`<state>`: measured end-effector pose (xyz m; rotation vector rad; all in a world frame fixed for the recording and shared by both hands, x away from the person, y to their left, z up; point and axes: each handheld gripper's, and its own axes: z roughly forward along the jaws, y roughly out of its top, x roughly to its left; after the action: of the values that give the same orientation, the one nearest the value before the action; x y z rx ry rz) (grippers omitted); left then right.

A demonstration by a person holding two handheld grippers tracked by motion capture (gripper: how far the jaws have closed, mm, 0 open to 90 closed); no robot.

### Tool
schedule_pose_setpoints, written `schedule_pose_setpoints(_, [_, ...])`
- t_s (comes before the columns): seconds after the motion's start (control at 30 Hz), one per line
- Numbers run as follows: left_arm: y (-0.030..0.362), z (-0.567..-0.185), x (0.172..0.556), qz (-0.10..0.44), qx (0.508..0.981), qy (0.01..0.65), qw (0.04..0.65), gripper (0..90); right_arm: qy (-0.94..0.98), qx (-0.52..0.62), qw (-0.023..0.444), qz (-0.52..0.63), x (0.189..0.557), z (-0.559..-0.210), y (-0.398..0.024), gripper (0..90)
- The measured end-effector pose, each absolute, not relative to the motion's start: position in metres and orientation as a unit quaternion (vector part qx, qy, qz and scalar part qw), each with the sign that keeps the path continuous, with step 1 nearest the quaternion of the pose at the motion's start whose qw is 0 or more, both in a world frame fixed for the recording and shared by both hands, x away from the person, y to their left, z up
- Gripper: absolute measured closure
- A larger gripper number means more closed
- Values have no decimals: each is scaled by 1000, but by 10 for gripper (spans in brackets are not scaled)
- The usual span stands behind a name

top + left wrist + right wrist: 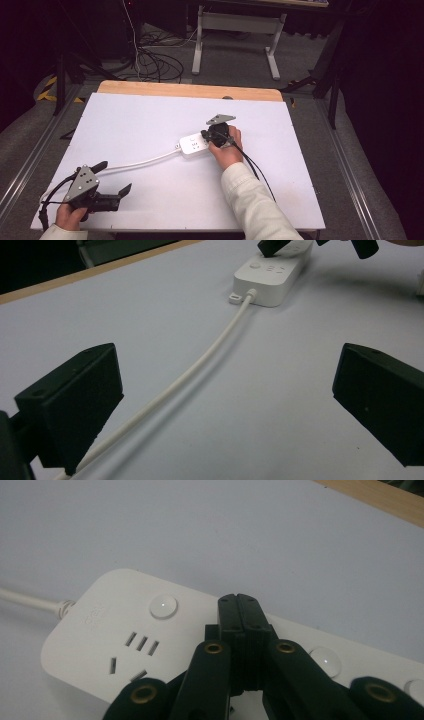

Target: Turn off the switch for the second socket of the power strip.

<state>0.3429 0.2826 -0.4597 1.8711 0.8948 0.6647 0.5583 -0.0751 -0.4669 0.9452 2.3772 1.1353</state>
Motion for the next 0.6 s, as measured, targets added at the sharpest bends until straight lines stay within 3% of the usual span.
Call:
schedule_pose_setpoints(0.1, [283, -460, 343, 271, 761, 365, 463, 5, 832, 339, 168, 407, 558, -464, -78, 900])
schedule_pose_setpoints(0.2, [283, -460, 344, 271, 762, 363, 463, 5, 834, 319, 198, 406, 552, -461, -78, 900])
schedule_pose_setpoints(0.6, [282, -460, 344, 270, 762, 364, 463, 5, 828, 308, 188, 429, 543, -441, -83, 900])
